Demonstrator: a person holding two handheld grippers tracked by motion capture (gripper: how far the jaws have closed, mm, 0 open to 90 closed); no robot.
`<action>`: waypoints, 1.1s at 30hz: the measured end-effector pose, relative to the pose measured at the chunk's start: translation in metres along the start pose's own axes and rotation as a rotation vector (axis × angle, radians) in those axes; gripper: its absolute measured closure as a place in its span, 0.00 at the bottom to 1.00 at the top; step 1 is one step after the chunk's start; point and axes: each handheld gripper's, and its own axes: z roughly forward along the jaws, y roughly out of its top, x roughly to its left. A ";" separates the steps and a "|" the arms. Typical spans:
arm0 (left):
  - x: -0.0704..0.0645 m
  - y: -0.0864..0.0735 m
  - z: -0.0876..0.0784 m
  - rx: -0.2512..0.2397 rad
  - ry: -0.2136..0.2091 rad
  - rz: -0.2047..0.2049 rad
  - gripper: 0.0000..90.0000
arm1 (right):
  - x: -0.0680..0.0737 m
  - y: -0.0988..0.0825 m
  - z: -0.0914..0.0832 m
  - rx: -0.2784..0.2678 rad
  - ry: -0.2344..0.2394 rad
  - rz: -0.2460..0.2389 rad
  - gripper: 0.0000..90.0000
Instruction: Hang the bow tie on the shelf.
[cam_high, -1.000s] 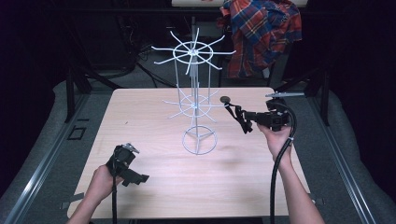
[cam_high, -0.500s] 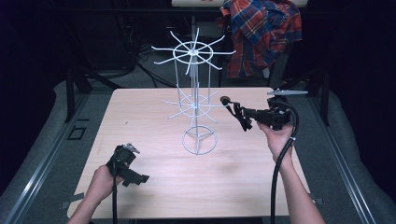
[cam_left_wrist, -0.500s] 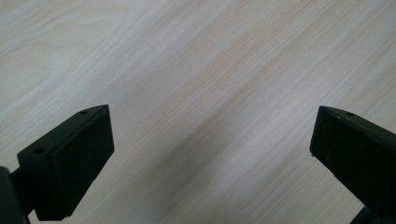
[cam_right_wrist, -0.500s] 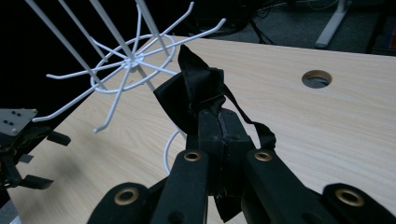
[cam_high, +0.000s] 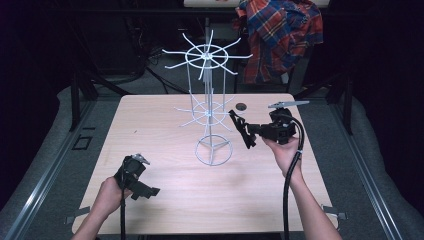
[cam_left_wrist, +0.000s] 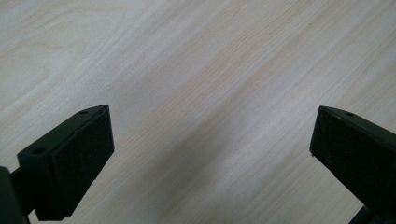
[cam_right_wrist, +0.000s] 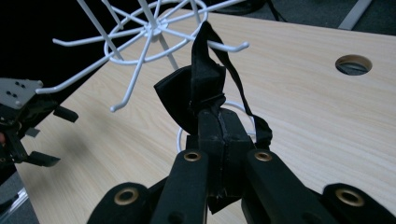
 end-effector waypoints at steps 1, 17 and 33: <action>0.000 0.000 0.000 -0.001 0.000 0.000 0.00 | 0.000 0.000 0.001 0.005 0.004 -0.002 0.99; 0.000 0.000 0.001 0.008 0.000 0.001 0.00 | 0.006 -0.006 0.024 0.074 0.016 -0.031 0.99; 0.000 0.000 0.002 0.016 0.001 0.001 0.00 | 0.009 -0.009 0.044 0.119 0.010 -0.037 0.99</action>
